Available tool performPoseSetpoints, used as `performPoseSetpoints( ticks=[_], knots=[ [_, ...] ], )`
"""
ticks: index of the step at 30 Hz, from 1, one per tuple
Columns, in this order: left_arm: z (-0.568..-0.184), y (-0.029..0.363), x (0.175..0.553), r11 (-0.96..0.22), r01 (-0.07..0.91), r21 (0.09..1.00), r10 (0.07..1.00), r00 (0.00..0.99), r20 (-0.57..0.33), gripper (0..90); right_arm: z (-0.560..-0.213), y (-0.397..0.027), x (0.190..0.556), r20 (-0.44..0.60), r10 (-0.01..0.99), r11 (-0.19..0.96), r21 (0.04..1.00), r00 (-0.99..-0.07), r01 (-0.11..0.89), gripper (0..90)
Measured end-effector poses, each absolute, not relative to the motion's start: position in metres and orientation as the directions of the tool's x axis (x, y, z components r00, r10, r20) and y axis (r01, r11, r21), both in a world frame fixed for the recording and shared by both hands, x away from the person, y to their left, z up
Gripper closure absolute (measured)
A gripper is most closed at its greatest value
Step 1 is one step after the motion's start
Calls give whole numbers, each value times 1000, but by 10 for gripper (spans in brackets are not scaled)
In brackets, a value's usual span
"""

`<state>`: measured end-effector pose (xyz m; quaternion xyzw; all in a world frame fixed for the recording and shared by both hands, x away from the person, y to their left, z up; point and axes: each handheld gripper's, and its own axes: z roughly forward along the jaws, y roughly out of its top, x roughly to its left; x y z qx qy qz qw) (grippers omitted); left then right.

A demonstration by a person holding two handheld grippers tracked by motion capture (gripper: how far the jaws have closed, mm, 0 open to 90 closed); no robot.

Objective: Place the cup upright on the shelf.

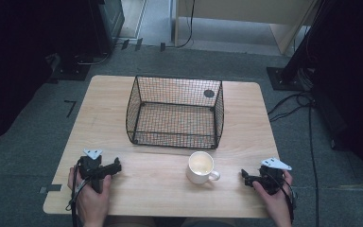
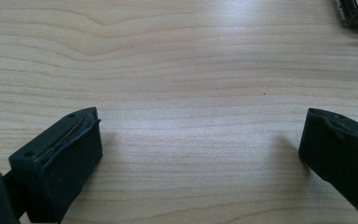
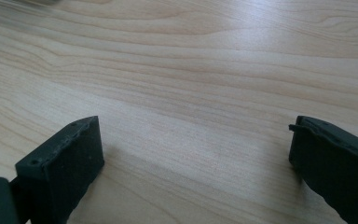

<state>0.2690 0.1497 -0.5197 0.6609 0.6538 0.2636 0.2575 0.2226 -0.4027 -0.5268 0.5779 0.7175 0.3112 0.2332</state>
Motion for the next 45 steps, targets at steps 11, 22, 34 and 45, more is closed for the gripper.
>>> performPoseSetpoints(
  ticks=[11,22,34,45],
  knots=[
    [-520,150,269,-13,728,685,1000,6,12,0,-524,-400,216,25,983,107,723,-181,683,121],
    [-520,150,269,-13,728,685,1000,6,12,0,-510,-389,207,61,968,118,745,-244,656,129],
    [-520,150,269,-13,728,685,1000,6,12,0,-507,-373,203,65,948,159,750,-310,642,140],
    [-520,150,269,-13,728,685,1000,6,12,0,-502,-354,198,68,924,197,760,-377,620,156]
  ],
)
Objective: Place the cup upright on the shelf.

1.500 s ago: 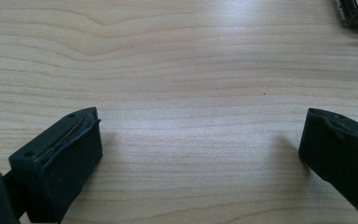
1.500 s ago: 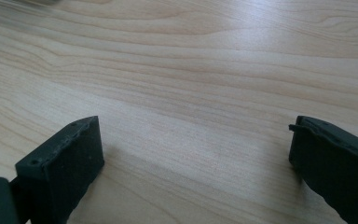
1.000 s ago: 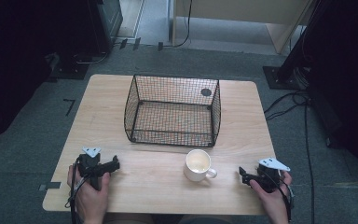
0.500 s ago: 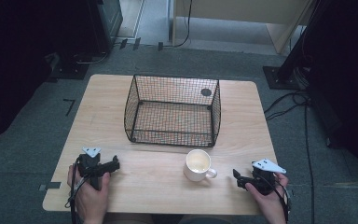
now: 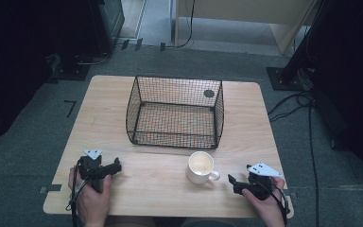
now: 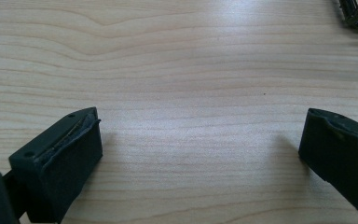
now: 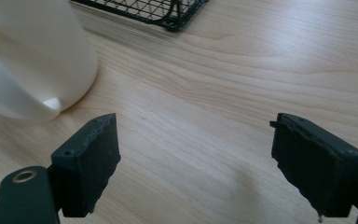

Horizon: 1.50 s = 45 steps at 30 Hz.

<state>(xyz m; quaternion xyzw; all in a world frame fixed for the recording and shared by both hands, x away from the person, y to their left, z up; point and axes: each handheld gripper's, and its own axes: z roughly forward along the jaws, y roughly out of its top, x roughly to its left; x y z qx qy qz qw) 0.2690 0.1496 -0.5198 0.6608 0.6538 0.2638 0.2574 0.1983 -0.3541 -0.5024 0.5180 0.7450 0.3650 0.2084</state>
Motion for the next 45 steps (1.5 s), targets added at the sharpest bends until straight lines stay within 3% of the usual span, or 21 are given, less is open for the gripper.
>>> performPoseSetpoints(
  ticks=[29,45],
  knots=[
    [-520,150,269,-12,728,685,1000,6,12,0,-503,-318,190,90,831,298,761,-549,576,266],
    [-520,150,269,-13,728,685,1000,6,12,0,-491,-306,192,147,778,265,805,-611,531,558]
  ],
)
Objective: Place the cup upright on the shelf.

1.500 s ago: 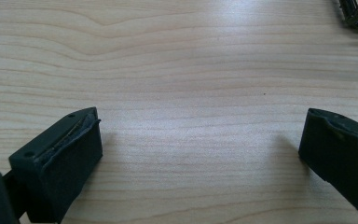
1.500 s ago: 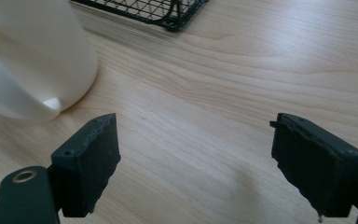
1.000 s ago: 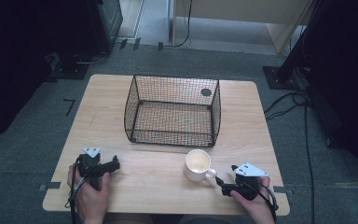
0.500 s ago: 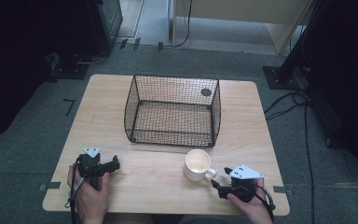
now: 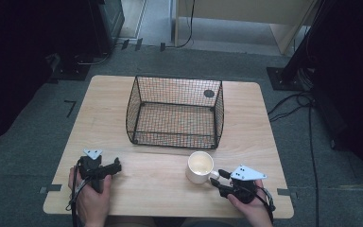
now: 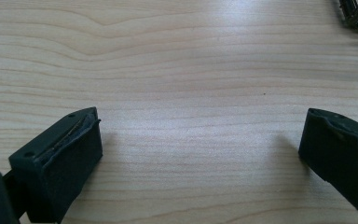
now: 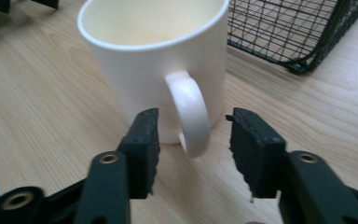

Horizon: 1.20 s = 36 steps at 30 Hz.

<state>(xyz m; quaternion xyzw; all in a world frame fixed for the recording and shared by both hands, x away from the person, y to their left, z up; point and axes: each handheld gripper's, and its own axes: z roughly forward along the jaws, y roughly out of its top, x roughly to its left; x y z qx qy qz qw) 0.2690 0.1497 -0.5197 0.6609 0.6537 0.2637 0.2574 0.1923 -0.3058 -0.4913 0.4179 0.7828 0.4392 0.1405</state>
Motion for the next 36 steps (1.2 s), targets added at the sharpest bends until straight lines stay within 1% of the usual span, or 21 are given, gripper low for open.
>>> performPoseSetpoints(
  ticks=[2,3,5,6,9,15,21,32,36],
  knots=[
    [-520,150,269,-13,728,685,1000,6,12,0,-489,-303,194,147,772,264,811,-619,522,617],
    [-520,150,269,-13,728,685,1000,6,12,0,-489,-303,194,147,772,264,811,-619,522,617],
    [-520,150,269,-13,728,685,1000,7,12,0,-488,-300,196,140,775,268,810,-616,521,662],
    [-520,150,269,-13,728,685,1000,7,12,0,-488,-300,196,140,775,268,810,-616,521,662],
    [-520,150,269,-13,728,685,1000,7,12,0,-488,-298,196,118,788,273,813,-605,514,768],
    [-520,150,269,-13,728,685,1000,7,12,0,-484,-298,195,94,796,273,825,-598,494,804],
    [-520,150,269,-13,729,685,1000,7,12,0,-477,-298,199,90,816,250,836,-571,488,808],
    [-520,150,269,-18,729,685,1000,14,13,0,-460,-280,206,56,792,304,828,-608,472,809],
    [-520,150,269,-18,728,685,1000,13,12,0,-455,-276,207,67,783,301,830,-618,470,810]
  ],
)
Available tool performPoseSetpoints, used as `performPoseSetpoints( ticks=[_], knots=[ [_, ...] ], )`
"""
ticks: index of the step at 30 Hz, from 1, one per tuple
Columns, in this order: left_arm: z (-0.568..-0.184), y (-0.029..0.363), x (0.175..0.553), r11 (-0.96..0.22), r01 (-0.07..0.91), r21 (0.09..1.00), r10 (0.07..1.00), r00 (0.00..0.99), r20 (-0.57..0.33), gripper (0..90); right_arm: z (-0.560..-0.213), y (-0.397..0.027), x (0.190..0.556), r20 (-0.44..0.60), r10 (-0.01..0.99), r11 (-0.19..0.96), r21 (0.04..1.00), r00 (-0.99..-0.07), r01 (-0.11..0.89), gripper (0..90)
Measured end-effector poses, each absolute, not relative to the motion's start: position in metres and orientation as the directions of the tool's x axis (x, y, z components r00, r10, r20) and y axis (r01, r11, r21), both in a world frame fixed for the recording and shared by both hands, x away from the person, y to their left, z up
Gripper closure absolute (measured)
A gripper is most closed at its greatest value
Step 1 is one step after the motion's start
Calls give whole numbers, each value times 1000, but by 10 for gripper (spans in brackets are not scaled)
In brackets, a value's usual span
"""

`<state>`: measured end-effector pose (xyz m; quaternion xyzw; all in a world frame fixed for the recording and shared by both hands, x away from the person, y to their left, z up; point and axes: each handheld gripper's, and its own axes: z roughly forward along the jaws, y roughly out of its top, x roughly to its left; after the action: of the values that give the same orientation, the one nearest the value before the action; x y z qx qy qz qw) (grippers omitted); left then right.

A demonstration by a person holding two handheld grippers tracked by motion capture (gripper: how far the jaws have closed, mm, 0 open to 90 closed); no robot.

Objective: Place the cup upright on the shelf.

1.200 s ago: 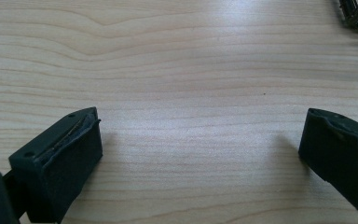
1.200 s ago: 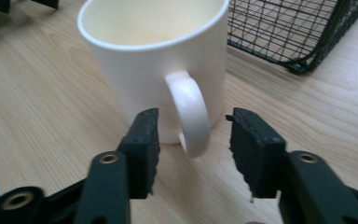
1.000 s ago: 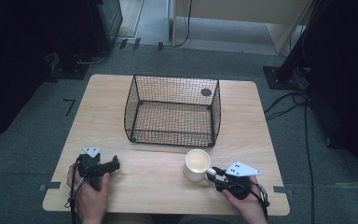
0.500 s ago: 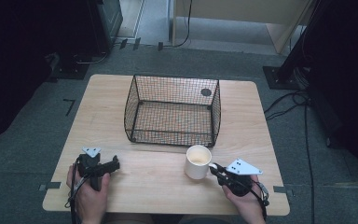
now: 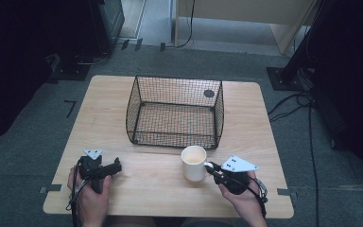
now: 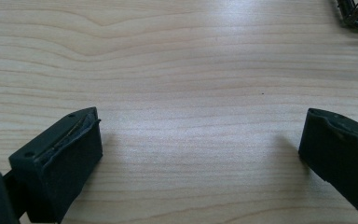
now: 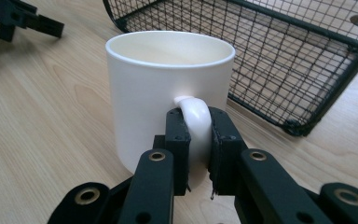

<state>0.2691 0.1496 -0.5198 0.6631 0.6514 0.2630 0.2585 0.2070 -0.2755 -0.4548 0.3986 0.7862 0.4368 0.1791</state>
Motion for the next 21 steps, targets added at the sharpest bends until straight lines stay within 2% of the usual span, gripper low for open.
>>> performPoseSetpoints(
  ticks=[6,21],
  knots=[
    [-520,149,269,-19,727,686,1000,15,12,0,-444,-272,211,95,768,280,840,-634,465,810],
    [-520,149,270,-16,726,687,1000,13,10,0,-403,-255,224,76,719,289,872,-691,396,810]
  ],
)
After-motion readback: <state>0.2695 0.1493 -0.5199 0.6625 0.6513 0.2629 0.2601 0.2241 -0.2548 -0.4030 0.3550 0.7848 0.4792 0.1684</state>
